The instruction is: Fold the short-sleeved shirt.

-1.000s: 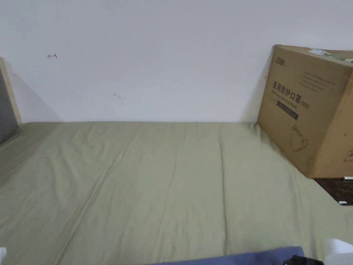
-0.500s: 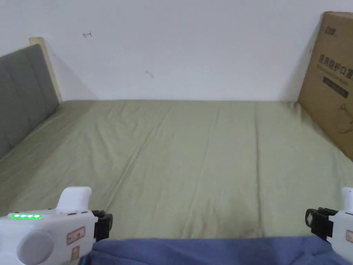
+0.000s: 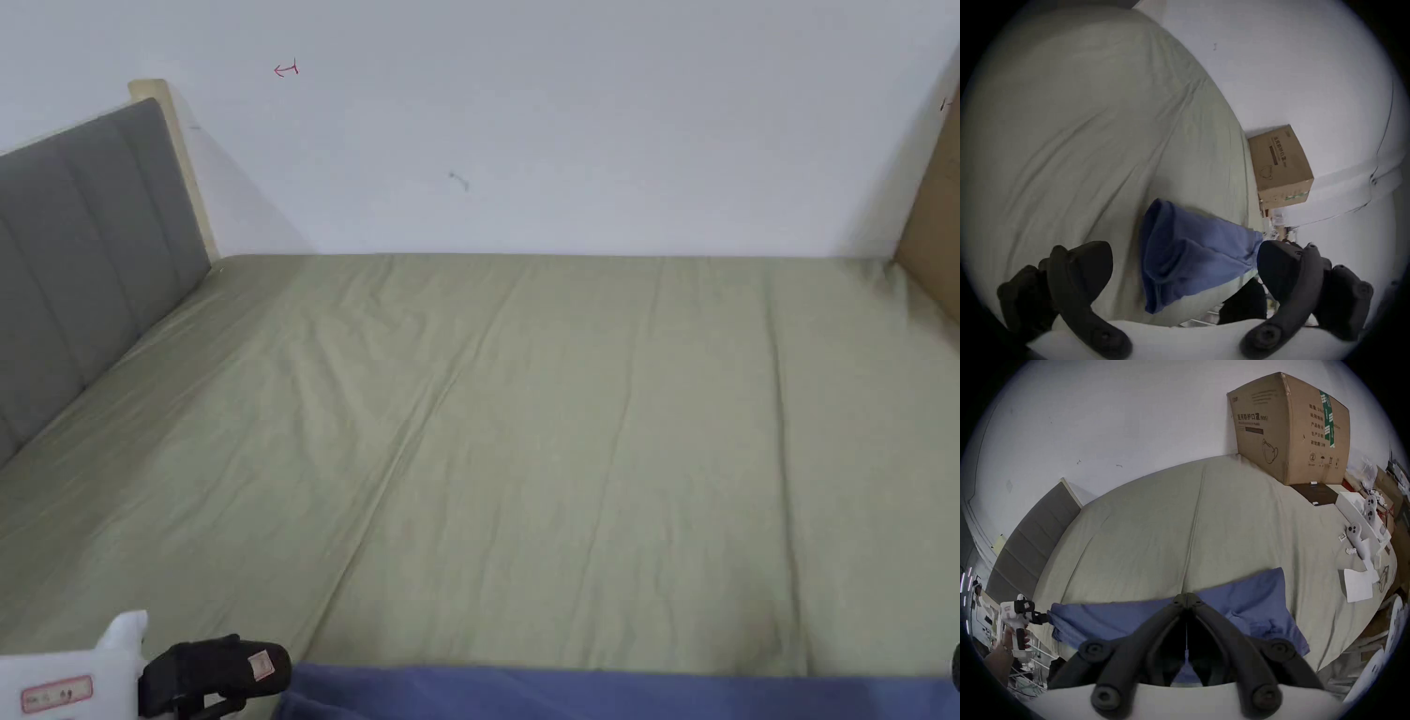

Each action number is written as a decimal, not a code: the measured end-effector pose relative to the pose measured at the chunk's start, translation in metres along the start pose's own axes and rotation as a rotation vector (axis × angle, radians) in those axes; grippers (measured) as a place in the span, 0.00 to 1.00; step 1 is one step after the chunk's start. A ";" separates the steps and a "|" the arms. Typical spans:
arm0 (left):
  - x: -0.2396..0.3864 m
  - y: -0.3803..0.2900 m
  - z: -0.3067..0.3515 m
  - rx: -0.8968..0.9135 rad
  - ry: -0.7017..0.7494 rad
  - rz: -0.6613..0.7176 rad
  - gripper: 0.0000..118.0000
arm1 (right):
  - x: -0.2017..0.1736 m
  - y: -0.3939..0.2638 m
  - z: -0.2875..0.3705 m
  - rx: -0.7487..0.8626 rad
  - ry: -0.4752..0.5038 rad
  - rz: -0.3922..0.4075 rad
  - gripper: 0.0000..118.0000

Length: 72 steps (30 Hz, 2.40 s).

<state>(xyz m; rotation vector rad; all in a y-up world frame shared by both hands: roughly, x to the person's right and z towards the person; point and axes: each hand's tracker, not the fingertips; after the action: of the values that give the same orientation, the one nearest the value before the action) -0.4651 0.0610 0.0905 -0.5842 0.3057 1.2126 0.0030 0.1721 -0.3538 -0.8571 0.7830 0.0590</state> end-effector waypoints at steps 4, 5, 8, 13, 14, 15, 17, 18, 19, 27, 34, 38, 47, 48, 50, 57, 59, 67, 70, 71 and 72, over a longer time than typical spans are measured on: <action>-0.033 -0.008 -0.041 -0.060 -0.196 0.148 1.00 | -0.003 0.002 -0.005 -0.029 -0.008 0.007 0.00; -0.037 -0.014 -0.054 -0.084 -0.273 0.191 1.00 | -0.004 0.003 -0.007 -0.038 -0.011 0.012 0.00; -0.059 -0.007 -0.083 -0.097 -0.460 0.183 0.95 | -0.008 0.005 -0.009 -0.048 -0.019 0.026 0.00; -0.066 -0.012 -0.103 -0.068 -0.098 0.117 0.08 | -0.007 0.009 -0.013 -0.060 0.011 -0.001 0.00; -0.070 -0.016 -0.108 -0.092 -0.192 0.153 0.08 | -0.008 0.009 -0.014 -0.062 0.016 -0.009 0.00; -0.061 -0.012 -0.096 -0.049 -0.234 0.148 0.08 | -0.008 0.009 -0.015 -0.066 0.020 -0.015 0.00; -0.032 -0.011 -0.093 -0.067 -0.072 -0.011 0.08 | -0.005 0.008 -0.018 -0.071 0.025 -0.022 0.00; -0.016 -0.011 -0.088 -0.052 -0.019 -0.094 0.08 | -0.005 0.008 -0.019 -0.072 0.027 -0.025 0.00; -0.004 -0.008 -0.078 -0.046 0.042 -0.164 0.08 | -0.004 0.008 -0.020 -0.075 0.029 -0.027 0.00; 0.097 -0.029 -0.031 0.142 0.866 -0.679 0.08 | 0.003 0.000 -0.023 -0.073 0.049 -0.050 0.00; 0.146 -0.057 -0.080 0.036 0.444 -0.564 0.08 | 0.009 -0.007 -0.020 -0.077 0.075 -0.067 0.00; 0.167 -0.071 -0.141 -0.088 0.199 -0.431 0.29 | 0.019 -0.007 -0.014 -0.066 0.082 -0.091 0.00; 0.180 -0.090 -0.188 -0.156 0.121 -0.400 0.90 | 0.043 -0.006 -0.012 -0.060 0.099 -0.146 0.00; 0.180 -0.088 -0.182 -0.140 0.119 -0.408 0.90 | 0.042 -0.006 -0.012 -0.059 0.098 -0.143 0.00; 0.181 -0.083 -0.165 -0.081 0.186 -0.441 0.89 | 0.043 -0.005 -0.014 -0.059 0.099 -0.139 0.00; 0.169 -0.074 -0.142 -0.028 0.433 -0.509 0.00 | 0.044 -0.008 -0.021 -0.063 0.122 -0.155 0.00; 0.164 -0.078 -0.152 -0.090 0.357 -0.448 0.00 | 0.045 -0.010 -0.024 -0.075 0.125 -0.151 0.00; 0.187 -0.123 -0.220 -0.296 0.254 -0.539 0.00 | 0.050 -0.020 -0.029 -0.127 0.119 -0.144 0.00; 0.191 -0.128 -0.232 -0.313 0.219 -0.523 0.00 | 0.052 -0.021 -0.030 -0.131 0.111 -0.133 0.00; 0.189 -0.129 -0.235 -0.331 0.172 -0.484 0.00 | 0.052 -0.021 -0.030 -0.131 0.113 -0.135 0.00; 0.188 -0.130 -0.238 -0.353 0.143 -0.454 0.00 | 0.051 -0.020 -0.029 -0.132 0.116 -0.137 0.00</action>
<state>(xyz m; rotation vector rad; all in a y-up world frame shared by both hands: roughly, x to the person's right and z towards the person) -0.2605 0.0428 -0.1675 -0.9909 0.0679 0.7871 0.0295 0.1255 -0.3852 -1.0445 0.8337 -0.0621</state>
